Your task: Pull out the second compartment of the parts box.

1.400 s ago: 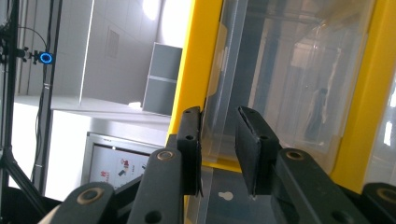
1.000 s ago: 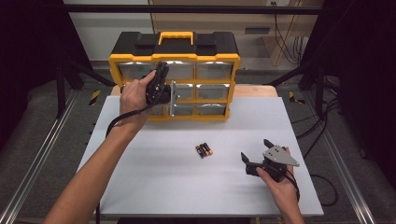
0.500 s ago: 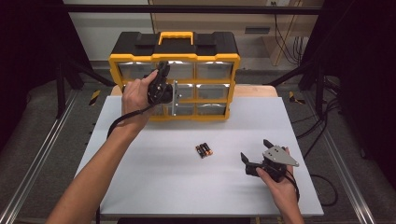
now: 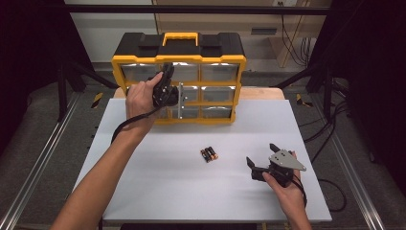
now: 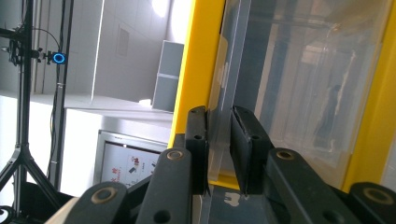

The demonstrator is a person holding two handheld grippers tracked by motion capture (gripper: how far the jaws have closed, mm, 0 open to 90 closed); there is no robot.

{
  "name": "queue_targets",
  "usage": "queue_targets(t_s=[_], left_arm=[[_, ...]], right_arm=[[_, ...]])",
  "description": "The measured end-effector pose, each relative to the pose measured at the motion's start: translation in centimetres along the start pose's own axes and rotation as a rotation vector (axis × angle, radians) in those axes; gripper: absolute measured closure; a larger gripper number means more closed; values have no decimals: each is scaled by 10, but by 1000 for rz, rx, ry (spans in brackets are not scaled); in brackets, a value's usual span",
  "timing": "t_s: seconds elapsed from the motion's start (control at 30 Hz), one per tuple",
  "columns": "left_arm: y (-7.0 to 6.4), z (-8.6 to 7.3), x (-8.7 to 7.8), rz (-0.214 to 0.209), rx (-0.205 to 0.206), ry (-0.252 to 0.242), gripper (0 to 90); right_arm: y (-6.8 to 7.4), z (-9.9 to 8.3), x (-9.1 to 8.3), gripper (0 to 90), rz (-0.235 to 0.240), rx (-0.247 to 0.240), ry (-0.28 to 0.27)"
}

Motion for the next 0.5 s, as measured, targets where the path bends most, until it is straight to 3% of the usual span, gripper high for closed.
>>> queue_targets(t_s=[0.5], left_arm=[[1,1,0,9,10,5,794]], right_arm=[[0,-1,0,55,-2,0,7]])
Point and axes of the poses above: each handheld gripper's, and its own axes: x roughly forward along the jaws, z roughly out of its top, y roughly to its left, the point moved 10 cm from there along x, roughly forward along the jaws, and after that the axes turned 6 degrees about x, right-handed, at the moved point
